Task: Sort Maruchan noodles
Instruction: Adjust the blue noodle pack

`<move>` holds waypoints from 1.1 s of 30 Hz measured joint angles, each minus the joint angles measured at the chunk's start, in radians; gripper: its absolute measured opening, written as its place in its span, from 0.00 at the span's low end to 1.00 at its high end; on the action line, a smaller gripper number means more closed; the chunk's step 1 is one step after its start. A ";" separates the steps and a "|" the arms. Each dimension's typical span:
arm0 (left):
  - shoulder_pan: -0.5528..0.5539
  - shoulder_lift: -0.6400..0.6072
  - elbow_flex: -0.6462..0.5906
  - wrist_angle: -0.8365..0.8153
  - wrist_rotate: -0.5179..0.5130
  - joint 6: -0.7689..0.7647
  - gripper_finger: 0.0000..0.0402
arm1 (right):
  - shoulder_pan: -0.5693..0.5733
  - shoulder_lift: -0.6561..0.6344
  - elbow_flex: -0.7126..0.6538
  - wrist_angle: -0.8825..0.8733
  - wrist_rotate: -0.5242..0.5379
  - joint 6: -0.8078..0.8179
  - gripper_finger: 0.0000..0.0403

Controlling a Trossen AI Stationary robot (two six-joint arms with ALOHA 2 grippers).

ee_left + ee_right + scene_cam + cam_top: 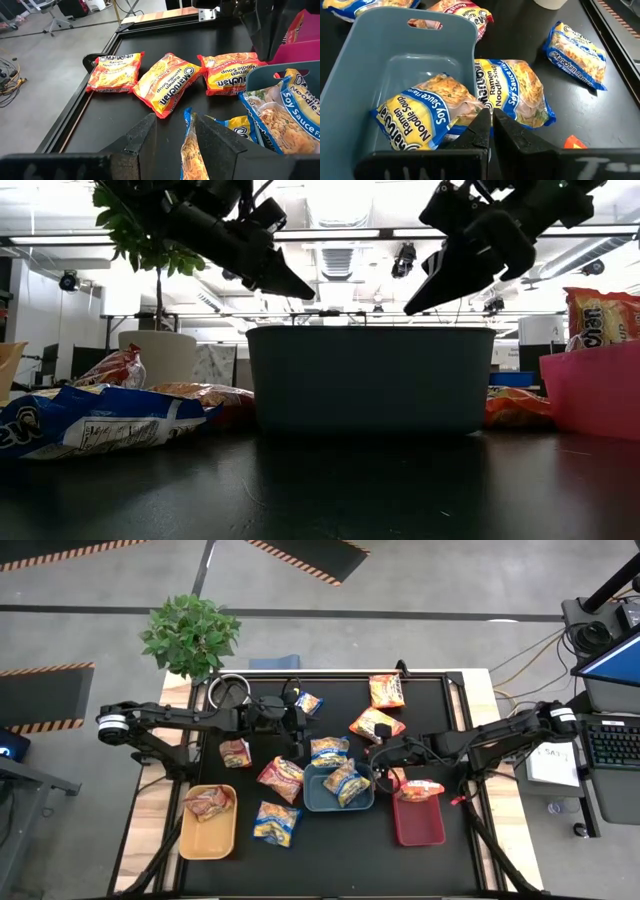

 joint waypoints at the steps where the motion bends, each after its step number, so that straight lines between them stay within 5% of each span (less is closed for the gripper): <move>1: 0.000 0.000 0.000 0.000 0.000 0.000 0.30 | 0.000 0.000 0.000 0.000 0.001 0.005 0.02; 20: 0.000 0.000 0.000 -0.001 0.000 0.000 0.30 | 0.000 0.000 0.000 0.047 0.025 0.053 0.03; 33: 0.000 0.000 0.000 -0.001 0.000 0.000 0.30 | 0.000 -0.004 0.000 0.073 0.052 0.092 0.26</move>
